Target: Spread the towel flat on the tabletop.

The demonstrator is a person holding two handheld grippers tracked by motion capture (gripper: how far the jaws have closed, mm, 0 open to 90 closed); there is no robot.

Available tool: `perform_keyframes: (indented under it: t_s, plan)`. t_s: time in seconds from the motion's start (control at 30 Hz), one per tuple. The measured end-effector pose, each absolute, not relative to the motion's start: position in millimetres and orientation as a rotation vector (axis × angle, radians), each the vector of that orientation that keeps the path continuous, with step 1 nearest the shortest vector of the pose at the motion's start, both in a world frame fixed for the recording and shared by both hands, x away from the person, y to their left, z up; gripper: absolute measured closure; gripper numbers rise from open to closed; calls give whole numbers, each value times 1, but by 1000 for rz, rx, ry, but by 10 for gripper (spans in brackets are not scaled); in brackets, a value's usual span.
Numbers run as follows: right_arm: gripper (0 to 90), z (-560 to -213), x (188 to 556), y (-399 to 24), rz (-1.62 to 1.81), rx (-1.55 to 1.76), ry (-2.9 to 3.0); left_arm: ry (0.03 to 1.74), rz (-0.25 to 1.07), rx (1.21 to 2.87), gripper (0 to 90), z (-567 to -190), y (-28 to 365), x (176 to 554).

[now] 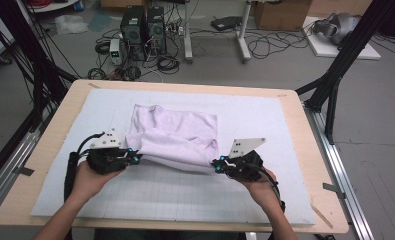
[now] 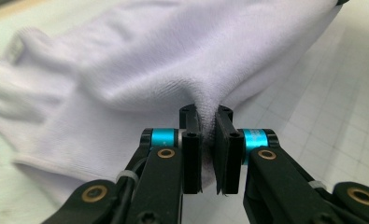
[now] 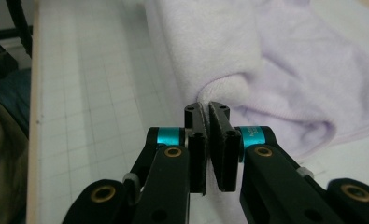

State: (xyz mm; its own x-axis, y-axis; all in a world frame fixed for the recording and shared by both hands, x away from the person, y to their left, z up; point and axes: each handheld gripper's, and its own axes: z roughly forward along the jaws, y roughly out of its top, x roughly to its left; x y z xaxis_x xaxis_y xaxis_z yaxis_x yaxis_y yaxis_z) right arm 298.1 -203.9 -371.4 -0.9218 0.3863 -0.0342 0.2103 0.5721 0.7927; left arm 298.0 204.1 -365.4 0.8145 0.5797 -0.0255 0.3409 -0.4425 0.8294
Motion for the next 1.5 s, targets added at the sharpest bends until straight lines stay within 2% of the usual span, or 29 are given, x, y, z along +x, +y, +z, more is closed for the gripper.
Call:
perform_keyframes:
  t_s: [0.27, 0.4, 0.5, 0.6, 0.63, 0.9, 1.03, 1.17, 1.33, 1.5]
  plan:
    - [862, -331, 286, -204, 1393, 425, 2513, 624, 360, 2003, 828, -323, 221, 286]
    - [862, -320, 283, -199, 1374, 390, 2488, 642, 401, 2012, 827, -321, 223, 290]
    - [862, -335, 294, -191, 1313, 415, 2528, 713, 384, 2073, 825, -347, 217, 310]
    - [861, -365, 311, -185, 1276, 499, 2586, 782, 343, 2101, 825, -373, 214, 331]
    - [860, -384, 321, -180, 1225, 555, 2625, 810, 332, 2102, 822, -384, 211, 339]
    - [851, -413, 352, -180, 1182, 677, 2656, 864, 355, 2159, 815, -414, 189, 370]
    - [740, -419, 355, -183, 1190, 697, 2649, 871, 347, 2173, 767, -417, 189, 369]
    - [707, -414, 347, -193, 1247, 695, 2613, 896, 351, 2124, 640, -405, 199, 362]
    - [659, -407, 324, -209, 1285, 667, 2567, 854, 366, 2072, 603, -392, 209, 342]
    - [641, -410, 309, -214, 1276, 627, 2553, 813, 334, 2042, 555, -396, 205, 322]
